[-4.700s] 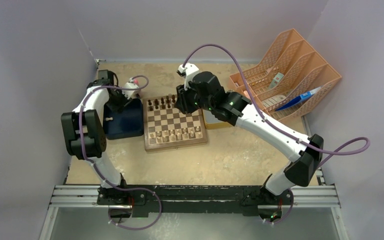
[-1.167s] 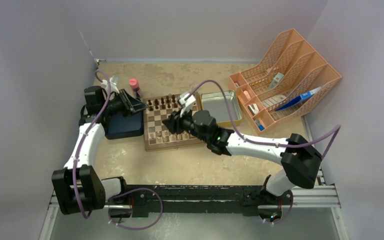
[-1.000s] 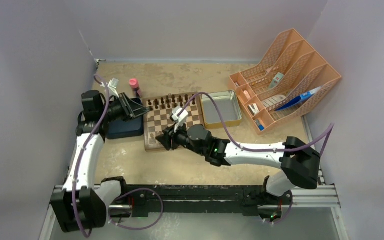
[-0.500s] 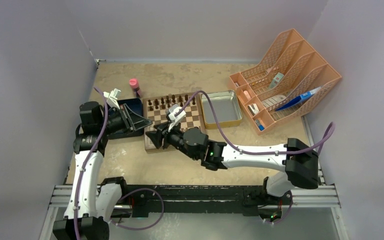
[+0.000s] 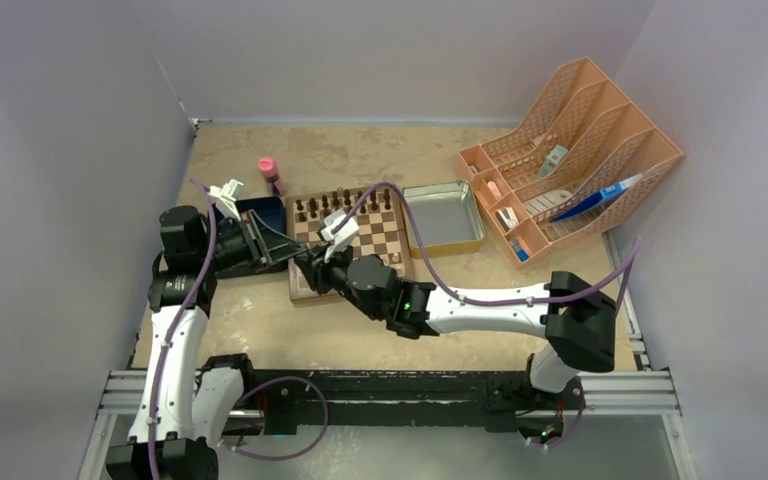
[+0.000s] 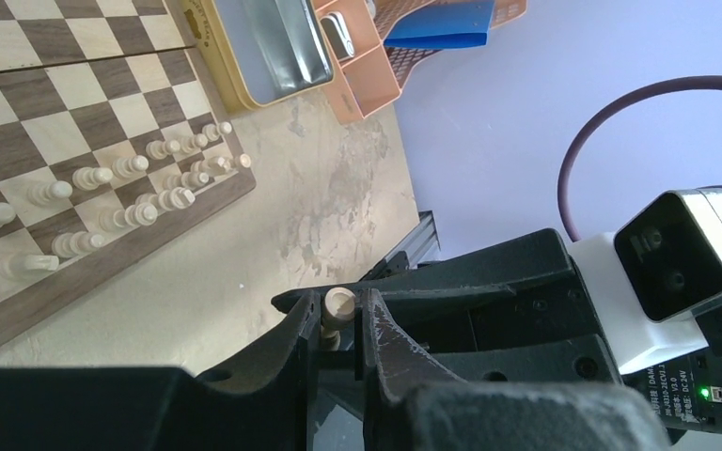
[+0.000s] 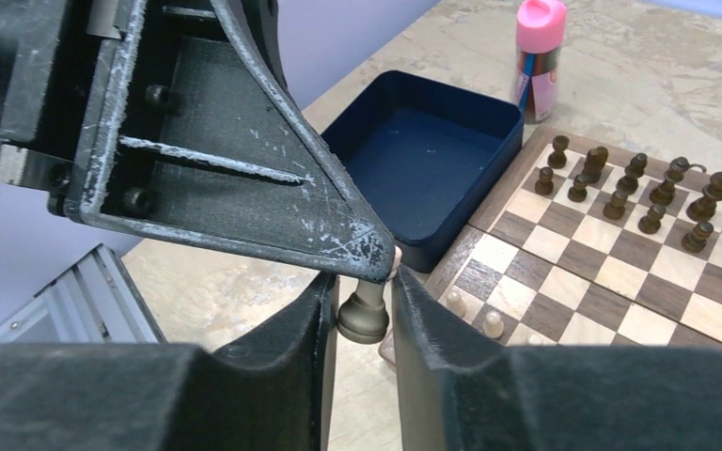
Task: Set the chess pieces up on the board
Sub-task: Place the chess piece on the chessboard.
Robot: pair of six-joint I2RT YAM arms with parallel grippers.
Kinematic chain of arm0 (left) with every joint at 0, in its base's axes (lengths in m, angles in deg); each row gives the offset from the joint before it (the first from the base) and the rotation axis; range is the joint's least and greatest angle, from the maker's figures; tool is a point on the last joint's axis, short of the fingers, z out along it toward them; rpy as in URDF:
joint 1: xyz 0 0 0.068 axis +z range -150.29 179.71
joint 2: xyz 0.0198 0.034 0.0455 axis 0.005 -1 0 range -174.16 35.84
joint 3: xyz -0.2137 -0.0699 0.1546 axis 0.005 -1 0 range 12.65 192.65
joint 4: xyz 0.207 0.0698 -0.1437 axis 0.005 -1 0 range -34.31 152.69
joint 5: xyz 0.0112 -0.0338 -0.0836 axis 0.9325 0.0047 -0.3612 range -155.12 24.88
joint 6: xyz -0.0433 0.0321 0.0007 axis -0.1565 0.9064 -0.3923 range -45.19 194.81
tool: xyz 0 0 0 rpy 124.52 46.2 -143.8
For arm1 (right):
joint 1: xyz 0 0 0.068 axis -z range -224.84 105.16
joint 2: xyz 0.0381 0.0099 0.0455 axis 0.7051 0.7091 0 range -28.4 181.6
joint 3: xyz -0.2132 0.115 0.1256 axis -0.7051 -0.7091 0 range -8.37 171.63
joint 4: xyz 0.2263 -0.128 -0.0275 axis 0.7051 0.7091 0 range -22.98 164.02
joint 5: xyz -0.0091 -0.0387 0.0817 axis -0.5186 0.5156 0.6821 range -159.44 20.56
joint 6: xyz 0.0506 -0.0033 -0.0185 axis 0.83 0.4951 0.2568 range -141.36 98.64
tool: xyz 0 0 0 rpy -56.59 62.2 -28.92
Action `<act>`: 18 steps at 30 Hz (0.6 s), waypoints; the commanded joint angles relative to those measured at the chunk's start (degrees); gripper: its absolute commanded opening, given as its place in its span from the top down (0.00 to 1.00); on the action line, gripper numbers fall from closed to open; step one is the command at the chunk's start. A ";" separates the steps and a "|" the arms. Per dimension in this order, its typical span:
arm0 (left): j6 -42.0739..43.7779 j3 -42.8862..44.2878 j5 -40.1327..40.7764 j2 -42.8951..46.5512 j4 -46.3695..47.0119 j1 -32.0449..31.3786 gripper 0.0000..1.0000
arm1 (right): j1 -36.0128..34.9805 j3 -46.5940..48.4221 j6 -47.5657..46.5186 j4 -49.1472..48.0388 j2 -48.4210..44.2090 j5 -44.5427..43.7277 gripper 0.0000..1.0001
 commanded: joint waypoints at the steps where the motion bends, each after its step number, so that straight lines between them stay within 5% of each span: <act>1: 0.97 0.41 -3.06 0.45 2.68 -0.44 1.00 | -0.18 1.43 -3.05 -1.80 -0.47 -0.85 0.75; 10: 17.73 5.03 -2.57 -5.56 -3.86 -4.88 1.00 | -0.05 -6.22 -22.44 -11.15 -3.75 5.14 1.00; 18: 25.59 8.43 2.44 -5.43 -14.55 -6.57 1.00 | 0.26 -7.65 -26.40 -8.49 -4.11 6.13 1.00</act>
